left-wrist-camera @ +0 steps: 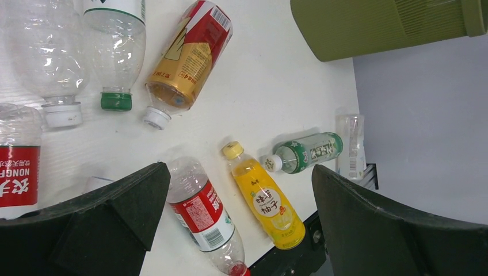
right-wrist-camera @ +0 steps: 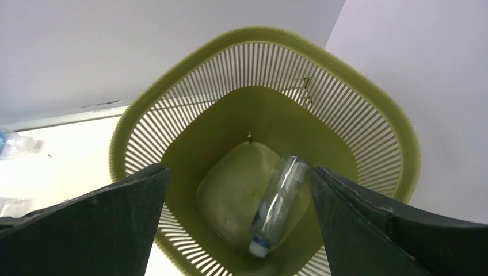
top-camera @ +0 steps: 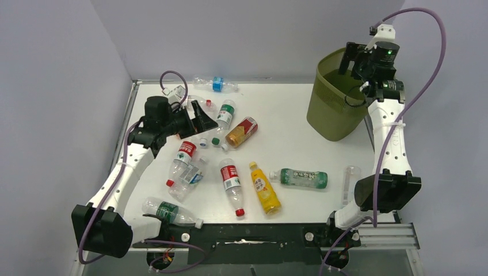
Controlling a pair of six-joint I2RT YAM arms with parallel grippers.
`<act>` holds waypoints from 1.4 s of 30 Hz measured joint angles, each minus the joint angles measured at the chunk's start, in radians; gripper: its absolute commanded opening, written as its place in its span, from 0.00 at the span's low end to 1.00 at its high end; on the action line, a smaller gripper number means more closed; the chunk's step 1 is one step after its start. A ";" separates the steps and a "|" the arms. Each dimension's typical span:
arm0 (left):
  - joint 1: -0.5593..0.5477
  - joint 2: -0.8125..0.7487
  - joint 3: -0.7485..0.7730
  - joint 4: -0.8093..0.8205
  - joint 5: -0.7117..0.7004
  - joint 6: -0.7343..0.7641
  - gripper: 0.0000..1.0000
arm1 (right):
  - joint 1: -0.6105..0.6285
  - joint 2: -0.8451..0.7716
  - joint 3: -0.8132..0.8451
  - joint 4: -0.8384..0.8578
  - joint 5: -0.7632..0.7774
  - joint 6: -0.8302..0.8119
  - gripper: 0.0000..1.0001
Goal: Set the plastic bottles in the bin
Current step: Place the plastic bottle in the trash bin.
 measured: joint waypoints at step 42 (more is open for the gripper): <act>0.097 -0.166 -0.070 -0.103 0.013 -0.055 0.98 | 0.433 -0.437 -0.555 -0.029 -0.513 0.368 0.98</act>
